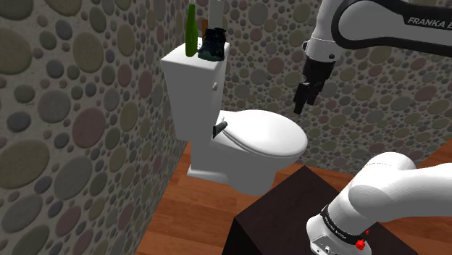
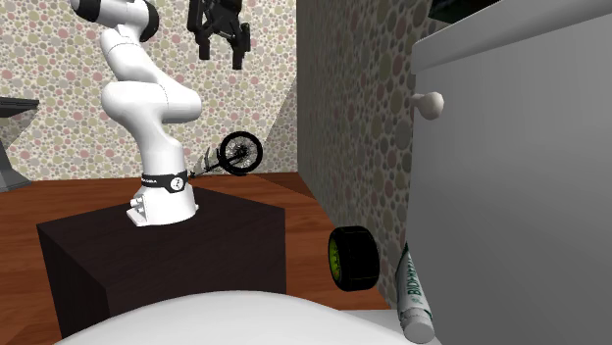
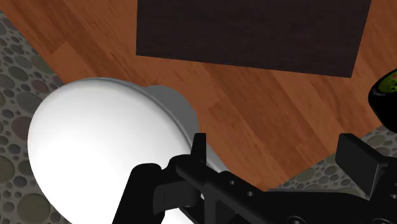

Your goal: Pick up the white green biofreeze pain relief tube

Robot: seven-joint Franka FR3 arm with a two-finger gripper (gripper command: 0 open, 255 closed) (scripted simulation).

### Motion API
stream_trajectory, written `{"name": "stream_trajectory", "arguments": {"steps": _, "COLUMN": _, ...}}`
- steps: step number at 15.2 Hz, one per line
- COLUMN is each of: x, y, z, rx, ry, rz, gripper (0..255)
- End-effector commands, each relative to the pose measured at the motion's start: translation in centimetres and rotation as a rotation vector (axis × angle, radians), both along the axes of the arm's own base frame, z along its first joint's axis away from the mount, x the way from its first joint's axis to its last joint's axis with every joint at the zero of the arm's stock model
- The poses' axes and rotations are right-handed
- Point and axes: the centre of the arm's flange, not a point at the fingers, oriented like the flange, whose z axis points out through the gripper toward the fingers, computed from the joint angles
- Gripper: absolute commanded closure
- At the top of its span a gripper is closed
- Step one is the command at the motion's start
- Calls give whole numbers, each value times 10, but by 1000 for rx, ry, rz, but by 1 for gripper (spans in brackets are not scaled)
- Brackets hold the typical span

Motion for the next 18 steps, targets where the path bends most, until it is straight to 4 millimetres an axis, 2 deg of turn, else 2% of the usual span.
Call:
{"name": "stream_trajectory", "arguments": {"steps": 1, "x": 0, "y": 0, "z": 0, "rx": 0, "ry": 0, "rz": 0, "gripper": 0}}
{"name": "stream_trajectory", "arguments": {"steps": 10, "x": 68, "y": 22, "z": -82, "rx": 67, "ry": -69, "rz": -290, "gripper": 0}}
{"name": "stream_trajectory", "arguments": {"steps": 18, "x": 137, "y": 29, "z": -149, "rx": 127, "ry": -131, "rz": -547, "gripper": 0}}
